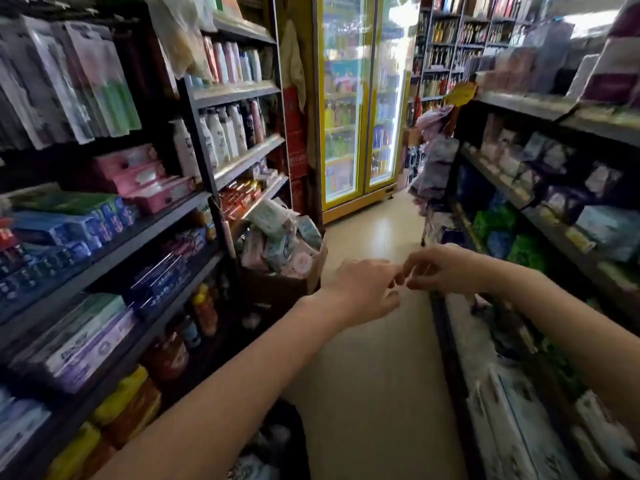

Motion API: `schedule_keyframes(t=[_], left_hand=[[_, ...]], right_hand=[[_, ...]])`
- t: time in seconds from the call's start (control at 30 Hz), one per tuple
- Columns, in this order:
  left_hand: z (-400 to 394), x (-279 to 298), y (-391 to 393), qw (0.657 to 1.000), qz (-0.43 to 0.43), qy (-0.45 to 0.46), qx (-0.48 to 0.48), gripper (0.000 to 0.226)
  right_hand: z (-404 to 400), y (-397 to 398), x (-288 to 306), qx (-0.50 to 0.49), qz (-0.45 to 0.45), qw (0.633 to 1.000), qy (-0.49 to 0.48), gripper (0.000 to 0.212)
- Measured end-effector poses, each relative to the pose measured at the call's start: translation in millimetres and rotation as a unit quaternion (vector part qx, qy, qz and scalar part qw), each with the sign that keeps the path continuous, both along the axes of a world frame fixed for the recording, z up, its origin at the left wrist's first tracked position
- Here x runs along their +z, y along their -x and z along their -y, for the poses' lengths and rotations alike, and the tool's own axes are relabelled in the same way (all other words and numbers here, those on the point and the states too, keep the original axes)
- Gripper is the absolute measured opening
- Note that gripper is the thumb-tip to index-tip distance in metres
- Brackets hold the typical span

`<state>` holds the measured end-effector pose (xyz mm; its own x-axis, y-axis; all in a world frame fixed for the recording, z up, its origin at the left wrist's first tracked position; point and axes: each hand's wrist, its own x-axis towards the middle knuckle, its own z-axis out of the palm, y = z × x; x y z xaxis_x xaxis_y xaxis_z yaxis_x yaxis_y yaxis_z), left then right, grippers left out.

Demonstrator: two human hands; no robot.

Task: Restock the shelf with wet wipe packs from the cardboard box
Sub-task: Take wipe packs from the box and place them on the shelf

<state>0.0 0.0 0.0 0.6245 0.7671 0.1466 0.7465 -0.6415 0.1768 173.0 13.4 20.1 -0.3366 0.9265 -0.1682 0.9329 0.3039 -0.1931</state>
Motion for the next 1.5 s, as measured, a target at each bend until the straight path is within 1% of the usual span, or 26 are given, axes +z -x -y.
schedule_keyframes(t=[0.07, 0.17, 0.23, 0.33, 0.43, 0.5, 0.57, 0.6, 0.67, 0.7, 0.77, 0.87, 0.93, 1.0, 1.07, 1.13, 1.23, 1.27, 1.33, 1.4, 1.43, 1.47, 1.5], left_hand=[[-40, -16, -4, 0.998, -0.023, 0.047, 0.021, 0.03], [-116, -41, -3, 0.991, -0.064, 0.096, 0.064, 0.032], [-166, -49, -6, 0.985, -0.066, 0.123, 0.102, 0.031], [-237, -61, -3, 0.977, -0.043, 0.132, 0.163, 0.029], [-289, -72, 11, 0.966, -0.058, 0.135, 0.212, 0.04], [-327, -80, 27, 0.952, -0.07, 0.131, 0.269, 0.042], [-367, -92, 47, 0.923, -0.068, 0.155, 0.347, 0.04], [-388, -102, 57, 0.908, -0.071, 0.18, 0.371, 0.039], [-432, -125, 79, 0.891, -0.079, 0.236, 0.381, 0.035], [-457, -137, 88, 0.888, -0.074, 0.246, 0.382, 0.032], [-511, -158, 107, 0.885, -0.042, 0.228, 0.404, 0.029], [-599, -182, 124, 0.88, -0.002, 0.182, 0.438, 0.03], [-656, -188, 126, 0.886, 0.005, 0.164, 0.434, 0.031], [-700, -188, 122, 0.894, 0.024, 0.167, 0.416, 0.033], [-739, -186, 122, 0.902, 0.015, 0.17, 0.397, 0.034], [-774, -189, 131, 0.899, -0.005, 0.185, 0.397, 0.035], [-807, -200, 156, 0.876, 0.025, 0.204, 0.437, 0.034], [-814, -202, 166, 0.867, 0.037, 0.204, 0.454, 0.033], [-819, -208, 182, 0.847, 0.058, 0.214, 0.482, 0.033], [-829, -209, 193, 0.843, 0.07, 0.21, 0.491, 0.035], [-831, -211, 196, 0.839, 0.073, 0.205, 0.498, 0.035], [-834, -210, 198, 0.837, 0.074, 0.199, 0.504, 0.036], [-838, -211, 200, 0.839, 0.072, 0.192, 0.504, 0.036]], right_hand=[[-35, -13, -13, -0.041, 0.006, 0.998, 0.045, 0.028], [-102, -32, -29, -0.039, 0.033, 0.995, 0.087, 0.033], [-152, -40, -31, -0.025, 0.039, 0.995, 0.09, 0.034], [-233, -38, -30, 0.003, 0.037, 0.997, 0.071, 0.033], [-303, -20, -37, 0.045, 0.023, 0.997, 0.06, 0.032], [-349, -5, -53, 0.083, 0.041, 0.994, 0.052, 0.032], [-395, 7, -73, 0.117, 0.091, 0.987, 0.056, 0.032], [-418, 11, -83, 0.123, 0.111, 0.984, 0.068, 0.033], [-467, 17, -100, 0.123, 0.143, 0.978, 0.091, 0.036], [-493, 19, -108, 0.12, 0.158, 0.976, 0.095, 0.038], [-551, 25, -126, 0.118, 0.18, 0.972, 0.095, 0.039], [-642, 42, -153, 0.113, 0.182, 0.972, 0.099, 0.037], [-695, 57, -166, 0.119, 0.186, 0.969, 0.11, 0.037], [-736, 73, -175, 0.131, 0.192, 0.963, 0.137, 0.037], [-775, 92, -183, 0.137, 0.186, 0.959, 0.162, 0.037], [-815, 115, -186, 0.129, 0.154, 0.965, 0.171, 0.035], [-856, 155, -192, 0.12, 0.055, 0.969, 0.208, 0.034], [-869, 169, -197, 0.118, 0.017, 0.966, 0.231, 0.036], [-892, 199, -212, 0.117, -0.048, 0.944, 0.305, 0.041], [-910, 225, -233, 0.076, -0.064, 0.945, 0.313, 0.039], [-915, 235, -245, 0.065, -0.08, 0.95, 0.295, 0.037], [-918, 243, -255, 0.06, -0.068, 0.954, 0.285, 0.037], [-915, 250, -254, 0.096, -0.019, 0.962, 0.254, 0.037]])
